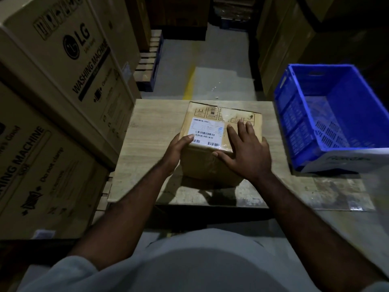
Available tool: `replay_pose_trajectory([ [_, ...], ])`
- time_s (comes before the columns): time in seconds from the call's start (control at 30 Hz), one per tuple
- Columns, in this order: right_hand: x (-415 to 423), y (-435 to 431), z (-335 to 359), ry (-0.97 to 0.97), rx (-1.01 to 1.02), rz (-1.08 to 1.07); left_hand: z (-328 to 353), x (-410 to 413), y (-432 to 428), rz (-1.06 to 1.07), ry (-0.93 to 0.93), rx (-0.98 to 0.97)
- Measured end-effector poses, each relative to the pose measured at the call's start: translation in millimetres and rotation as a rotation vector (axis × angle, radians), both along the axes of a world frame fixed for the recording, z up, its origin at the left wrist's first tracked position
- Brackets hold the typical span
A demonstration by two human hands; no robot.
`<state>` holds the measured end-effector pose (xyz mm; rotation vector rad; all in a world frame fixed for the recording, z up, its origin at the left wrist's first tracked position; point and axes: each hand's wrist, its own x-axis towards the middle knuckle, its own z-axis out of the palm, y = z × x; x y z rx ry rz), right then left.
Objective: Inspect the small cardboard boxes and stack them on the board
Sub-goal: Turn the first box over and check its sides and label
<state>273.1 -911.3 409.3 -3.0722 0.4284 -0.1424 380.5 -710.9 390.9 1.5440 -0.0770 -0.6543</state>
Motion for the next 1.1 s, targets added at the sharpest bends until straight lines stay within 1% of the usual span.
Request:
replay_pose_trajectory([
  [0.1, -2.8, -8.0, 6.3, 0.006, 0.082, 0.009, 3.5, -2.5, -0.9, -0.041, -0.064, -0.011],
  [0.2, -3.8, -15.4, 9.0, 0.002, 0.204, 0.016, 15.6, -0.9, -0.6, -0.098, -0.190, -0.010],
  [0.3, -0.5, -22.9, 2.0, -0.053, 0.409, 0.021, 33.4, 8.8, -4.8, -0.190, -0.356, 0.062],
  [0.37, 3.5, -27.7, -5.2, -0.132, 0.558, 0.028, 39.7, 15.7, -8.2, -0.235, -0.458, 0.185],
  [0.47, 7.2, -33.4, -20.3, -0.211, 0.767, 0.034, 41.5, 17.0, -13.8, -0.263, -0.560, 0.450],
  [0.57, 4.7, -42.8, -45.1, -0.188, 1.083, 0.019, 37.9, 9.9, -21.1, -0.366, -0.673, 0.648],
  [0.63, -1.2, -48.8, -55.1, -0.186, 1.188, -0.018, 33.7, 5.0, -26.1, -0.459, -0.746, 0.725],
  [0.8, -21.8, -62.0, -65.0, -0.139, 1.280, -0.070, 20.4, -13.3, -45.2, -0.649, -0.992, 0.858],
  [0.9, -30.6, -67.5, -73.5, -0.177, 1.305, -0.190, 3.7, -24.5, -57.0, -0.777, -1.075, 0.922],
  [1.0, -38.3, -72.1, -76.5, -0.242, 1.278, -0.314, -13.1, -35.7, -65.5, -0.898, -1.138, 0.938],
  [1.1, -52.5, -75.8, -78.5, -0.206, 1.247, -0.292, -22.3, -41.9, -70.2, -0.933, -1.143, 0.966],
])
